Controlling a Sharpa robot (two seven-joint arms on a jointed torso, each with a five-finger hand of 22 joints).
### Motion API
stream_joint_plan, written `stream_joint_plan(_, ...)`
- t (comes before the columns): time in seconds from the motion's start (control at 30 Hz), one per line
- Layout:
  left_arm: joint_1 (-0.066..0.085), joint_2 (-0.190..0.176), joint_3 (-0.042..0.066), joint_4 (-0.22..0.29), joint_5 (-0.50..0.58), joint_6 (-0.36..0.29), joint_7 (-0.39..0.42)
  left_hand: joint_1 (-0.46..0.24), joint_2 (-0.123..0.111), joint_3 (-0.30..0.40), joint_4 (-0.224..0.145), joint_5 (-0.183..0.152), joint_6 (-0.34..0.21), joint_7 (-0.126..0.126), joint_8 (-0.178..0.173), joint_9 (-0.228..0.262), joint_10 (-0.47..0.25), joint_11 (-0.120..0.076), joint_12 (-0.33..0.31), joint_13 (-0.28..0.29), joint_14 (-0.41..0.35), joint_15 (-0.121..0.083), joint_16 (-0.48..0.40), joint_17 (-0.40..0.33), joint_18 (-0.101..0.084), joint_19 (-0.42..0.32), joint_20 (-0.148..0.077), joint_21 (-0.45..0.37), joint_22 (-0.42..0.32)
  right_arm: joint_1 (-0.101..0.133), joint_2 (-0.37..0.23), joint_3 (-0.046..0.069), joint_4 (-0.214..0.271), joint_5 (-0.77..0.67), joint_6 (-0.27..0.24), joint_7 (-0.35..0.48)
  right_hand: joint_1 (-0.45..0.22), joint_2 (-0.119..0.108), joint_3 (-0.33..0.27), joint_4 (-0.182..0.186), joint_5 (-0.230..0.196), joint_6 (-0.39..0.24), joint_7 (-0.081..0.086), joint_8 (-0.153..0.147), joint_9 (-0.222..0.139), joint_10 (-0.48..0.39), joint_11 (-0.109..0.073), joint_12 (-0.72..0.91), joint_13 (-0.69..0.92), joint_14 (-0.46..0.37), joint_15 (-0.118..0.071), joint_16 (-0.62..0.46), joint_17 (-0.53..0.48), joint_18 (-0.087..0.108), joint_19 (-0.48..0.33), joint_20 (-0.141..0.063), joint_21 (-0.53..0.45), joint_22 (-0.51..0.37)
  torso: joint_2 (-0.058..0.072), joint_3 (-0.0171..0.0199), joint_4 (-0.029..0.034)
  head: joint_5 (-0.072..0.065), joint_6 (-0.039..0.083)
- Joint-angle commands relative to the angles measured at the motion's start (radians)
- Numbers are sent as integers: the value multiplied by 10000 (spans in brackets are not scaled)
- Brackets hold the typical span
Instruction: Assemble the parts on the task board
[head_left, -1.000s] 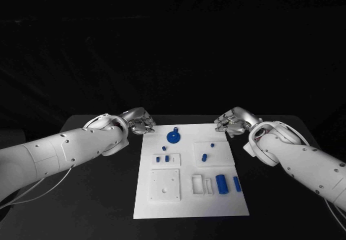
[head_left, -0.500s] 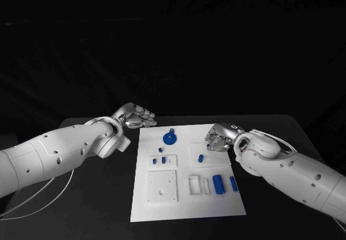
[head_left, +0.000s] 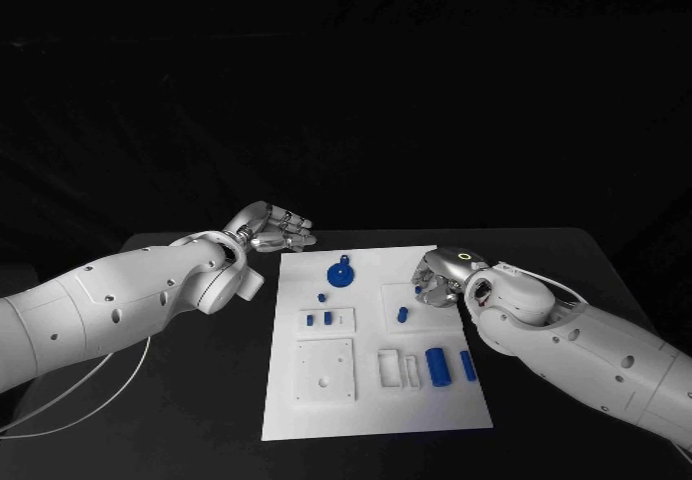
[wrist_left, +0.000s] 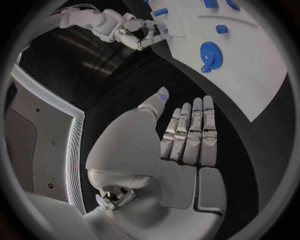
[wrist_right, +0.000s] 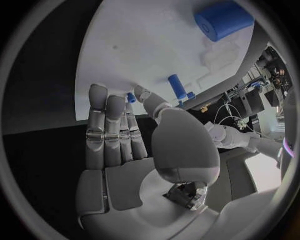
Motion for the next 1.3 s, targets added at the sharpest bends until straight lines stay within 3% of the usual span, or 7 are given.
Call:
stream_joint_plan(0.03, 16, 0, 11, 25, 204, 27, 160, -8, 7, -59, 10, -59, -58, -7, -24, -6, -78, -8, 19, -14, -60, 19, -33, -10, -24, 93, -11, 41, -21, -18, 24, -44, 3, -377, 62, -141, 19, 132, 330, -34, -184, 254, -61, 58, 32, 266, -88, 27, 12, -12, -119, -13, 21, -43, 374, -116, 89, 15, 0, 9, 2, 16, -17)
stream_joint_plan(0.1, 17, -2, 11, 19, 205, 31, 147, -8, 7, -59, 10, -59, -58, -7, -24, -6, -78, -8, 19, -14, -60, 19, -33, -10, -24, 93, -11, 41, -21, -18, 33, -69, -8, -435, 60, -155, 0, 160, 479, -51, -234, 539, -138, 79, 49, 507, -183, 75, 18, 27, -174, 1, 31, -107, 390, -157, 320, 82, 2, 10, 3, 16, -17)
stream_joint_plan(0.13, 17, -3, 11, 17, 205, 33, 139, -12, -1, -69, 38, -60, -62, -5, -24, -5, -82, -7, 22, -13, -62, 18, -32, -8, -36, 187, -15, 56, -476, -18, 37, -85, -15, -455, 64, -160, -11, 165, 525, -60, -259, 635, -161, 66, 49, 587, -213, 66, 20, 44, -197, 2, 33, -135, 392, -182, 390, 105, 3, 7, 0, 21, -22)
stream_joint_plan(0.23, 17, 2, 12, 8, 205, 51, 112, -12, -1, -69, 38, -60, -62, -5, -24, -5, -82, -7, 22, -13, -62, 18, -32, -8, -36, 187, -15, 56, -476, -18, 53, -127, -30, -491, 49, -168, -40, 226, 676, -78, -354, 891, -219, 24, 47, 812, -290, -19, 25, 88, -259, -14, 37, -242, 390, -265, 656, 191, 4, 1, -1, 20, -11)
stream_joint_plan(0.87, 17, 47, 12, -85, 206, 130, 27, 47, -29, -73, -20, -62, -99, -1, -26, -6, -95, -2, 20, -13, -75, 20, -33, -9, -40, 238, -17, 71, -753, -29, 169, -250, -52, -467, -24, -260, -129, 292, 789, -66, -434, 981, -242, 25, 45, 893, -323, -61, 27, 158, -295, -89, 67, -329, 378, -329, 826, 191, 1, 1, 5, 14, -57)
stream_joint_plan(0.97, 16, 50, 11, -95, 202, 138, 10, 54, -33, -83, -44, -65, -109, -1, -26, -7, -109, 2, 19, -14, -86, 22, -32, -9, -43, 238, -14, 72, -791, -29, 181, -255, -54, -470, -70, -321, -164, 392, 1018, 31, -501, 1037, -243, 28, 50, 907, -335, -56, 31, 177, -305, -102, 83, -338, 384, -340, 952, 208, -1, 1, 5, 16, -61)
stream_joint_plan(1.3, 16, 64, 11, -152, 198, 160, -4, 89, -31, -77, -95, -62, -109, 1, -26, -6, -103, 1, 20, -13, -81, 21, -31, -8, -38, 248, -18, 79, -822, -30, 201, -260, 50, -276, -400, -422, -242, 368, 1948, 33, -430, 1445, -334, 31, 78, 1312, -435, -79, 69, 366, -395, -118, 125, -427, 431, -433, 2075, 626, -5, 9, 2, 26, -60)
